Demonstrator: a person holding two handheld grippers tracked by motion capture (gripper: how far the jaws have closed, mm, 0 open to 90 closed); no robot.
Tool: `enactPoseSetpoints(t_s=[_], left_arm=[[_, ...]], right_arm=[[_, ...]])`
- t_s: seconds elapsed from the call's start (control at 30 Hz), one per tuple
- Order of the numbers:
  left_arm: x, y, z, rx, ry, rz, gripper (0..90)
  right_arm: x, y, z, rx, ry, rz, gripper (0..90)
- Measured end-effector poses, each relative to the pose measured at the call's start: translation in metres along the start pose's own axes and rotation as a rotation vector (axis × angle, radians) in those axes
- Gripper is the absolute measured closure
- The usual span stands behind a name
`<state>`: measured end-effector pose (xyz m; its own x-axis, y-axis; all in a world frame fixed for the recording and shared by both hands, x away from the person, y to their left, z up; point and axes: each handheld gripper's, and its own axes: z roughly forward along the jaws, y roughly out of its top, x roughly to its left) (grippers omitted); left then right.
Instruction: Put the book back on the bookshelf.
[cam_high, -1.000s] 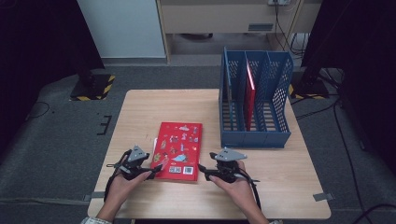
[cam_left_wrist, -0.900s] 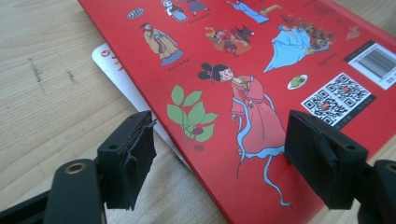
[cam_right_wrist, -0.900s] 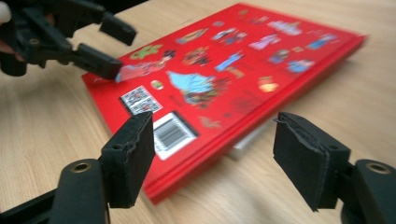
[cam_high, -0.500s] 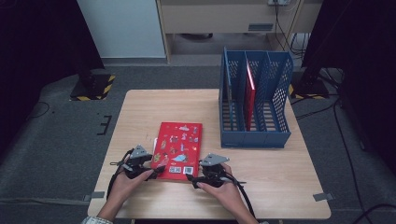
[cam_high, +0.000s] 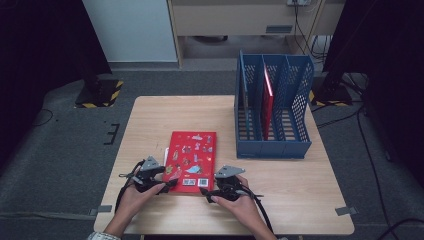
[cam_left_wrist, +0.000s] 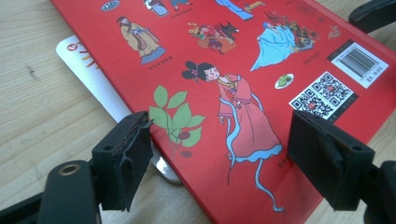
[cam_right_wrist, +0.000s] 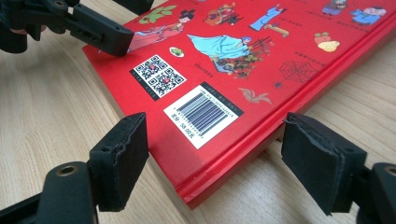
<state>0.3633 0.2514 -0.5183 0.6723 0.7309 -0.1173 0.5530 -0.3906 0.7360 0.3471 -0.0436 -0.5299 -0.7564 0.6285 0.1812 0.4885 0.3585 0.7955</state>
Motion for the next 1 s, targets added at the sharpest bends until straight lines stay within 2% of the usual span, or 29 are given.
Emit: enactPoseSetpoints(t_s=[0.37, 0.67, 0.83, 0.9, 1.0], left_arm=[[-0.006, -0.001, -0.002, 0.012, -0.012, 0.012, 22.3], [-0.025, -0.004, -0.005, 0.033, -0.027, 0.044, 22.9], [-0.039, -0.008, -0.010, 0.047, -0.024, 0.087, 24.6], [-0.041, -0.008, -0.011, 0.043, -0.023, 0.104, 24.5], [-0.038, -0.009, -0.011, 0.045, -0.037, 0.092, 23.9]], right_arm=[[0.001, -0.004, -0.008, 0.002, -0.005, 0.014, 27.7], [0.009, -0.014, -0.024, 0.018, -0.004, 0.008, 28.9], [0.013, -0.021, -0.032, 0.024, -0.012, 0.005, 28.7], [0.012, -0.021, -0.032, 0.018, -0.015, 0.009, 28.4], [0.011, -0.021, -0.032, 0.017, -0.012, 0.011, 28.4]])
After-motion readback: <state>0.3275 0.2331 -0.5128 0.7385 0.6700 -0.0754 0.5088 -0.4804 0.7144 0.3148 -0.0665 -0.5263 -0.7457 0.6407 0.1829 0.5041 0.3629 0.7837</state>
